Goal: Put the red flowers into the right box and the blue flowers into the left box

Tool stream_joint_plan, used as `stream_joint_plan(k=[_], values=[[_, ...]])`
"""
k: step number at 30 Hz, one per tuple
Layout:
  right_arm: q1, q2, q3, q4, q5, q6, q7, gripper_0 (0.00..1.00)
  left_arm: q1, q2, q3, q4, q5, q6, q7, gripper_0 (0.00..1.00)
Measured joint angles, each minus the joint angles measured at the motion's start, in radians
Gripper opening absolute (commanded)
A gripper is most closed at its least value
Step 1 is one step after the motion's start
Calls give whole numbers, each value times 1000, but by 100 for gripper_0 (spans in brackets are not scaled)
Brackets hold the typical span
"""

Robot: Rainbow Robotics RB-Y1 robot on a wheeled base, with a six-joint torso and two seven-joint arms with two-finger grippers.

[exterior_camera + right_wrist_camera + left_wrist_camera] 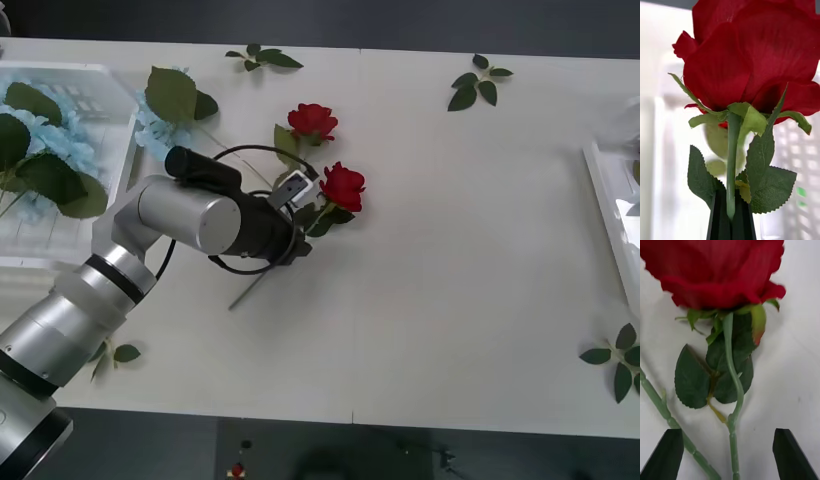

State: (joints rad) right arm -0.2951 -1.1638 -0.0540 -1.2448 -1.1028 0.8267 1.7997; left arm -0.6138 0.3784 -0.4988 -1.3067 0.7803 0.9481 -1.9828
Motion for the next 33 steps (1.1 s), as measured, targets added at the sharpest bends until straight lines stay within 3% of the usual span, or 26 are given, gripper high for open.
stream_joint_plan(k=[3,6,7,8,9,10,29,31,32,33], values=[[65,0,-51,1,17,-5,8,0,0,0,-22,11,-17,0,0,60],[104,0,-60,12,25,-47,8,0,-1,0,-47,10,-50,-1,0,48],[110,0,-58,19,28,-59,9,0,-3,0,-51,10,-57,-2,0,33],[113,0,-56,28,33,-69,9,0,-5,0,-54,10,-59,-2,0,25],[114,0,-52,39,38,-78,10,0,-7,0,-56,10,-59,-2,0,5],[114,0,-48,51,43,-86,13,0,-7,0,-58,10,-59,-2,0,0],[88,63,-38,79,101,-204,28,0,-7,0,-60,9,-49,-36,0,0],[83,70,-38,79,101,-214,28,13,-7,0,-50,7,-6,-36,1,0],[83,72,-38,79,101,-221,28,29,-7,0,-38,3,27,-36,1,0],[83,72,-38,79,101,-226,28,54,-6,0,-22,-5,54,-36,2,0]])
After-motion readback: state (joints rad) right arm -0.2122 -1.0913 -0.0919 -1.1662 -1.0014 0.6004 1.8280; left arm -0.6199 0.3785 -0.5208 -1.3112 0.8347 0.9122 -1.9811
